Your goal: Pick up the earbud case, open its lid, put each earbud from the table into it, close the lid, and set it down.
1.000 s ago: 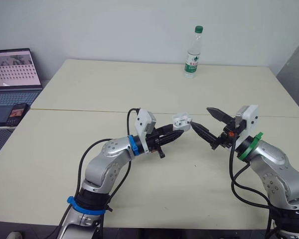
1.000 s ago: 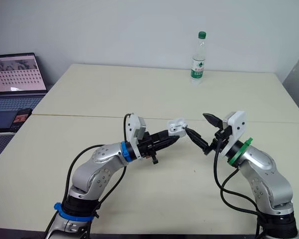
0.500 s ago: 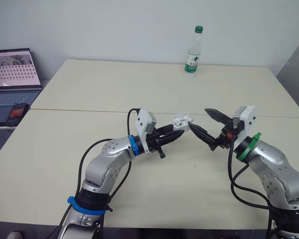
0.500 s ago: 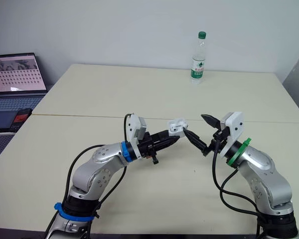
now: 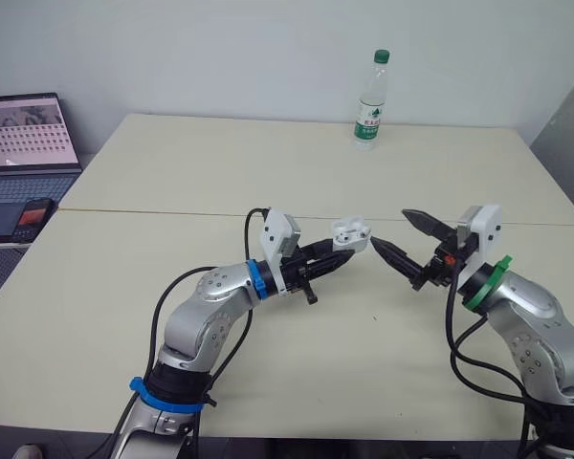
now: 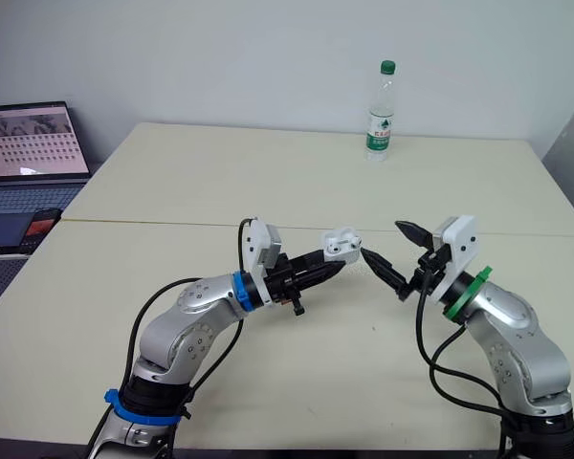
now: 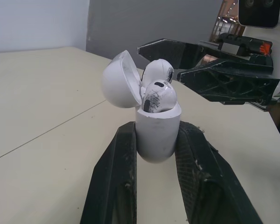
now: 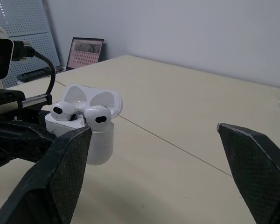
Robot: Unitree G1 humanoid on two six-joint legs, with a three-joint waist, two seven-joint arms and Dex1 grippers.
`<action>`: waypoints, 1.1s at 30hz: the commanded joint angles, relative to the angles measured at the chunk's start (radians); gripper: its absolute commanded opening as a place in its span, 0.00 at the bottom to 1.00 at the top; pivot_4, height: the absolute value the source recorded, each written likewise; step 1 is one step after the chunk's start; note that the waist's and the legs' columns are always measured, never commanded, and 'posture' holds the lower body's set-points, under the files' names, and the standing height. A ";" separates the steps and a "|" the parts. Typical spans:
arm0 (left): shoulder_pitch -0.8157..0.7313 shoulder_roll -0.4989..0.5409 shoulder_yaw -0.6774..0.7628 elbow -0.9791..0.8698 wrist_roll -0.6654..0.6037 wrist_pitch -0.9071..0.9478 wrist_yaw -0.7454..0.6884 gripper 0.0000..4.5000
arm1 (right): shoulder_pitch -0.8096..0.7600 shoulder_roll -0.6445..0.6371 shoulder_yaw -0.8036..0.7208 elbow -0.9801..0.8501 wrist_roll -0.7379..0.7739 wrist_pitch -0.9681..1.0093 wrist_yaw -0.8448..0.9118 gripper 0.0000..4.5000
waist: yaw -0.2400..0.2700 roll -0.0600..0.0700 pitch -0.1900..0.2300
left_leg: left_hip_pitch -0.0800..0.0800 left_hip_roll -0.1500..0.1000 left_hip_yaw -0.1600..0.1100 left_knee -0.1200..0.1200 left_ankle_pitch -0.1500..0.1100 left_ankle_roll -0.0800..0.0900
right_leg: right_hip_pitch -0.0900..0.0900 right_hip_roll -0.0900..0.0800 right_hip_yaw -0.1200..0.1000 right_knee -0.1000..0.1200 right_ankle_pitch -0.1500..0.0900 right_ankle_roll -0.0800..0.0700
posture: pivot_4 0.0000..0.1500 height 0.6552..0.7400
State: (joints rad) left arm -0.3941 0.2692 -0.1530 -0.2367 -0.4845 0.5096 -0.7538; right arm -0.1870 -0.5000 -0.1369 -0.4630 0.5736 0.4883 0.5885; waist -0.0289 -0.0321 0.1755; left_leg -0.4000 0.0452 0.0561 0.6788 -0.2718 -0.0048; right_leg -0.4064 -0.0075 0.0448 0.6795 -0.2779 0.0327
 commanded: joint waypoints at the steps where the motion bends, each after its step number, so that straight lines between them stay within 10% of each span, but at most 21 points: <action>1: -0.008 -0.007 -0.007 -0.025 0.000 -0.027 -0.007 0.17 | -0.018 -0.003 -0.022 -0.017 0.015 -0.012 -0.001 0.99 | 0.000 0.000 0.000 | 0.000 0.000 0.000 0.000 0.000 0.000 | 0.000 0.000 0.000 0.000 0.000 0.000 | 1.00 0.95; 31: -0.046 0.064 0.028 0.046 -0.091 -0.010 -0.176 0.17 | -0.139 -0.103 -0.135 0.122 0.208 0.152 0.064 0.99 | 0.000 0.000 0.000 | 0.000 0.000 0.000 0.000 0.000 0.000 | 0.000 0.000 -0.001 0.000 0.000 0.000 | 1.00 0.95; 33: -0.061 0.091 0.025 0.058 -0.124 0.016 -0.245 0.17 | -0.157 -0.129 -0.130 0.164 0.224 0.181 0.093 0.86 | 0.000 0.000 0.000 | 0.000 0.000 0.001 0.000 0.000 0.000 | 0.000 0.000 -0.001 0.000 0.000 0.000 | 1.00 0.95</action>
State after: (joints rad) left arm -0.4300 0.3528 -0.1392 -0.1630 -0.5638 0.5144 -0.9426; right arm -0.3200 -0.6143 -0.2480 -0.3026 0.7676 0.6550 0.6533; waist -0.0288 -0.0321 0.1755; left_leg -0.4000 0.0451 0.0568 0.6787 -0.2719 -0.0047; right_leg -0.4065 -0.0073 0.0438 0.6792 -0.2779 0.0325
